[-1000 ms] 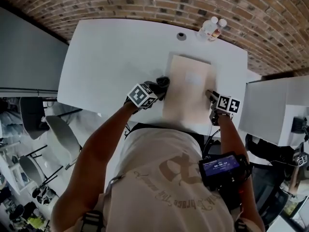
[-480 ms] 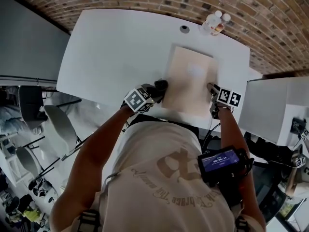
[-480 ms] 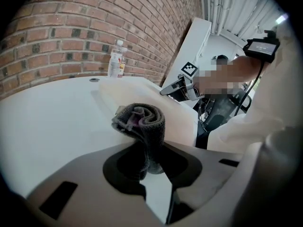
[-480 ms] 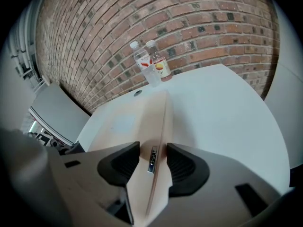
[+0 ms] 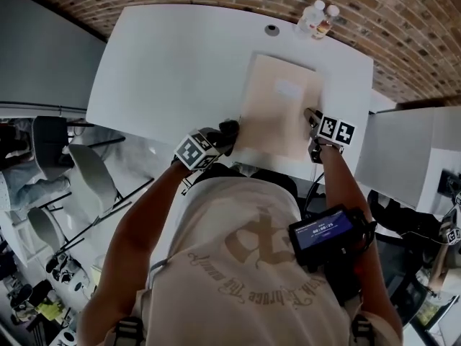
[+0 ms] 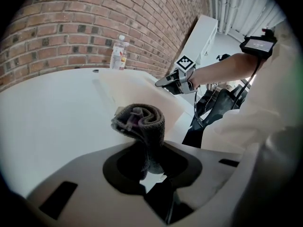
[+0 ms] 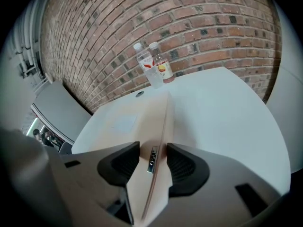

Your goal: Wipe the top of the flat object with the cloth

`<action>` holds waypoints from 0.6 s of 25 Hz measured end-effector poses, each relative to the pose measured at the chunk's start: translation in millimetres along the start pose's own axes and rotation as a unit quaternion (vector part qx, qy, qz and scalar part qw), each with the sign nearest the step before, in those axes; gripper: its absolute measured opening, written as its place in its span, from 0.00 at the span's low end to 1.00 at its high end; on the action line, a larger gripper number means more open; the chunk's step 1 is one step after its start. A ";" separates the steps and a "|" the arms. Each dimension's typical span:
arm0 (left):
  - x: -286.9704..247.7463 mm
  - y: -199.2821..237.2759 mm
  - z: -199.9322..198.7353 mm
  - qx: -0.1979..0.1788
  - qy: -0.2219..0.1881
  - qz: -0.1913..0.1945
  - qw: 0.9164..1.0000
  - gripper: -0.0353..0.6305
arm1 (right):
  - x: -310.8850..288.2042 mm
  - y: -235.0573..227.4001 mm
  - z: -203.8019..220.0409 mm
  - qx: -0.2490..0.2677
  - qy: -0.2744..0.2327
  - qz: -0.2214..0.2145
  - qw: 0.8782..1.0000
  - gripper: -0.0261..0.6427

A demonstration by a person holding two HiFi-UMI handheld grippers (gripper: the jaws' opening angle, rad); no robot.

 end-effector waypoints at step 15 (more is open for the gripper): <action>30.3 -36.8 38.6 0.205 -0.048 -0.111 0.971 0.19 | 1.8 -11.2 2.2 0.009 -0.007 -0.043 0.999 0.33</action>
Point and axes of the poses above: the fingertips, and each gripper's own axes: x backward along the fingers, y to its left, z out of its underside, the point moved 8 cm from there along x, backward along the fingers, and after that the axes turned 12 degrees about -z, right-handed, at the moved point
